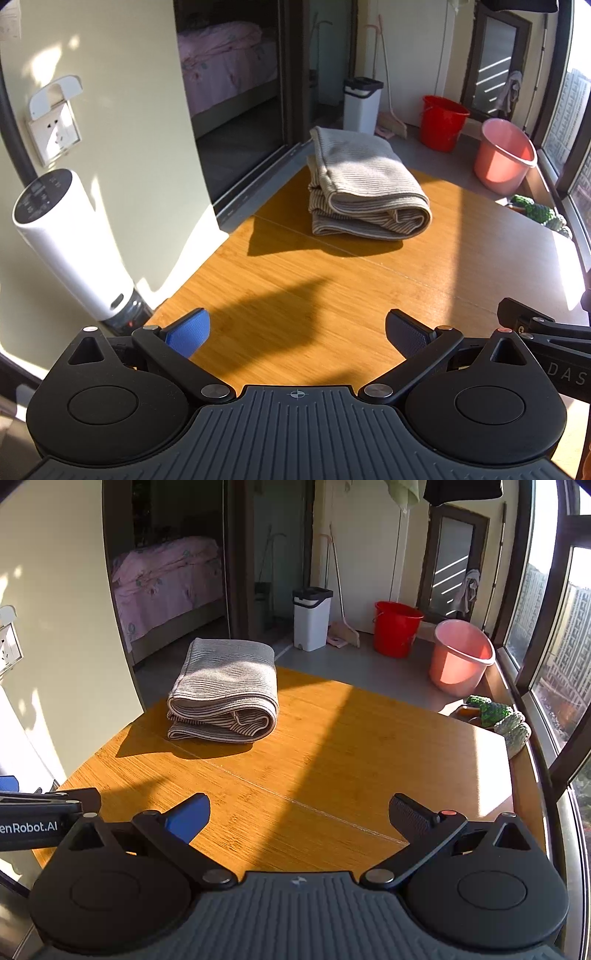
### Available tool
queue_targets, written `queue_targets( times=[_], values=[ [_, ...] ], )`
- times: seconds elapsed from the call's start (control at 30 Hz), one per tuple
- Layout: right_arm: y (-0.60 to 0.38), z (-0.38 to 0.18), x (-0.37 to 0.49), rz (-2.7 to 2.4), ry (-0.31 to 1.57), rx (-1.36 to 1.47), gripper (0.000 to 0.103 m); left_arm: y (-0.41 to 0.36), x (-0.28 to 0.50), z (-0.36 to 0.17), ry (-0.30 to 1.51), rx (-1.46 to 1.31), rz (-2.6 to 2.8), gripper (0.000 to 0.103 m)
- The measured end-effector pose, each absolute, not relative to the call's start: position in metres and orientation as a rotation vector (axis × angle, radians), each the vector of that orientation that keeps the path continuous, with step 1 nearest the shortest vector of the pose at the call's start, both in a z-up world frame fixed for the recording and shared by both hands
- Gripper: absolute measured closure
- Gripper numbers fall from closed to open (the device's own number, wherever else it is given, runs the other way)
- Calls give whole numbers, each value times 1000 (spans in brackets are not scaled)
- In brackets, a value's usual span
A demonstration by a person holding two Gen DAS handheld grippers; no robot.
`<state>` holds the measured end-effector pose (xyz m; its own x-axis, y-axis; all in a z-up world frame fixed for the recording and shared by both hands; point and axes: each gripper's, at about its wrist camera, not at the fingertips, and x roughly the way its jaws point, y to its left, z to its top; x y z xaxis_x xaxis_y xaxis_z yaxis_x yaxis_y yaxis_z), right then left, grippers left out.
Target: Fold clothes
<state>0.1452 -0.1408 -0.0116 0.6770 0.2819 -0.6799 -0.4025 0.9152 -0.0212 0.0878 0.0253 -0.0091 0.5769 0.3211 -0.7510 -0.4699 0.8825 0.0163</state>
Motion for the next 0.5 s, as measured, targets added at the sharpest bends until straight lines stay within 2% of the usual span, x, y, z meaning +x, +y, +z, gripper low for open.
queue_targets(
  times=[0.37, 0.5],
  values=[
    [-124, -18, 163, 344, 756, -185, 0, 46, 107, -20, 853, -220, 423, 0],
    [-95, -37, 170, 401, 794, -182, 0, 76, 105, -15, 815, -215, 466, 0]
  ],
)
